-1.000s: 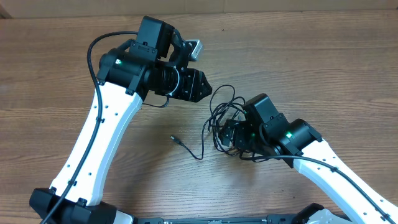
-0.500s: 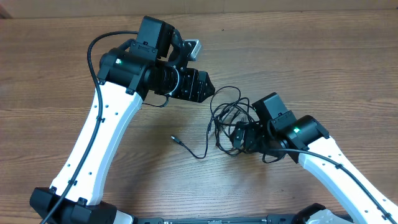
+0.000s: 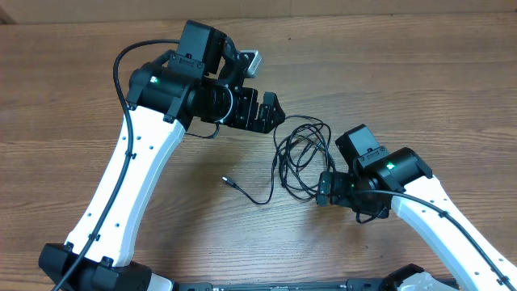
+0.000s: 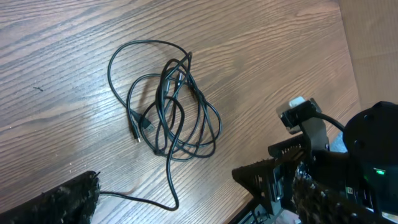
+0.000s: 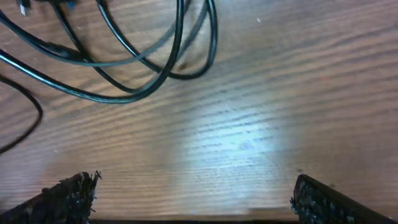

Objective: Untangle cables

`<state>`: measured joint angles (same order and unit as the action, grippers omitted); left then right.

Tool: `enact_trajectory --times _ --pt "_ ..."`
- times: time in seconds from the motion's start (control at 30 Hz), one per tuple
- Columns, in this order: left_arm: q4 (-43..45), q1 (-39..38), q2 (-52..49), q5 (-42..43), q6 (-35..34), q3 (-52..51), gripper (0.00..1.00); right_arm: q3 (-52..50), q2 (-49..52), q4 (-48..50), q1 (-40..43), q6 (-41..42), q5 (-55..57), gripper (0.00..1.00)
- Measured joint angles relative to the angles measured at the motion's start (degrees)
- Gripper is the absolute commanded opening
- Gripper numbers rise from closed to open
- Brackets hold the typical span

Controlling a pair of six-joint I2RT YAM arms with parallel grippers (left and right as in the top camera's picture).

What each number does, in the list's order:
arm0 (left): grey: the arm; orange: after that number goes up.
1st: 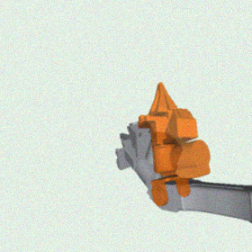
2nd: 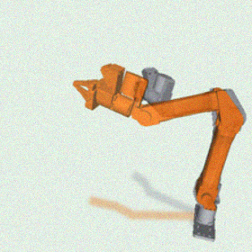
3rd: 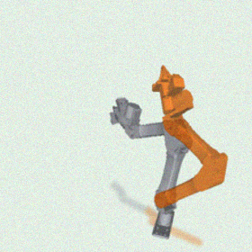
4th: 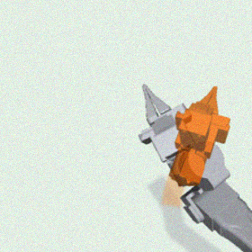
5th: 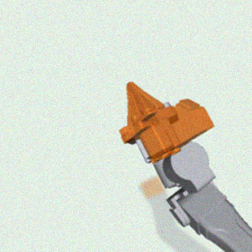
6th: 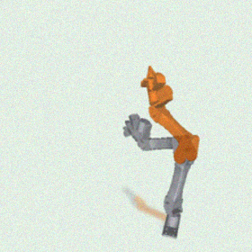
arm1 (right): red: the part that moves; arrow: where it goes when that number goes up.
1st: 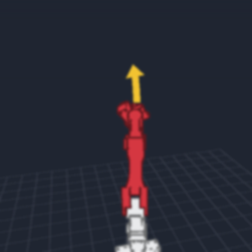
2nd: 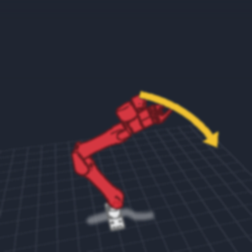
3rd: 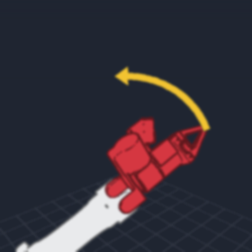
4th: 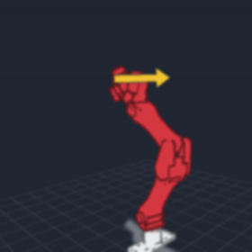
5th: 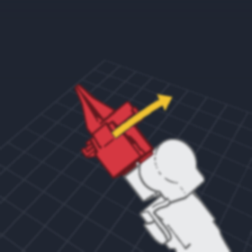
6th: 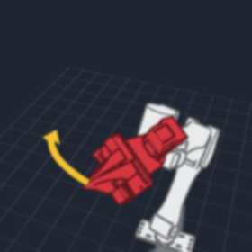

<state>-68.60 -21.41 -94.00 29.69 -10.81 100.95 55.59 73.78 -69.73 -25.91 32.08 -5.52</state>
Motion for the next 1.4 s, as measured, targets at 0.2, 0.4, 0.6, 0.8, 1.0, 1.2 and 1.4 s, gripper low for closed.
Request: enact_trajectory --times 0.2,0.4,0.6,0.8,1.0,1.2,1.4 --pt "-0.3 0.0 0.0 0.0 0.0 0.0 1.00 0.0 0.0 1.7 0.0 5.4 4.4 1.00" --pt "-0.1 -0.7 0.0 0.0 -0.7 -0.6 1.00 0.0 0.0 3.4 0.0 15.7 12.2 1.00" --pt "1.4 -4.9 0.0 -0.9 -1.3 -0.6 1.00 1.9 -0.3 2.8 0.0 19.0 16.5 1.00" --pt "2.4 -14.4 0.0 -13.3 -9.9 -0.6 0.99 10.3 -8.0 -0.7 0.0 20.0 23.4 1.00" --pt "4.7 -21.7 0.0 -24.5 -23.5 -0.7 1.00 12.8 -20.1 -1.8 0.0 22.8 29.4 1.00" --pt "7.0 -25.9 -2.4 -28.7 -37.5 -0.7 1.00 12.8 -33.3 -2.1 0.0 24.3 33.7 1.00" --pt "7.0 -26.5 -10.2 -27.5 -47.6 -0.7 1.00 13.1 -39.7 -5.8 0.0 24.9 36.3 1.00"
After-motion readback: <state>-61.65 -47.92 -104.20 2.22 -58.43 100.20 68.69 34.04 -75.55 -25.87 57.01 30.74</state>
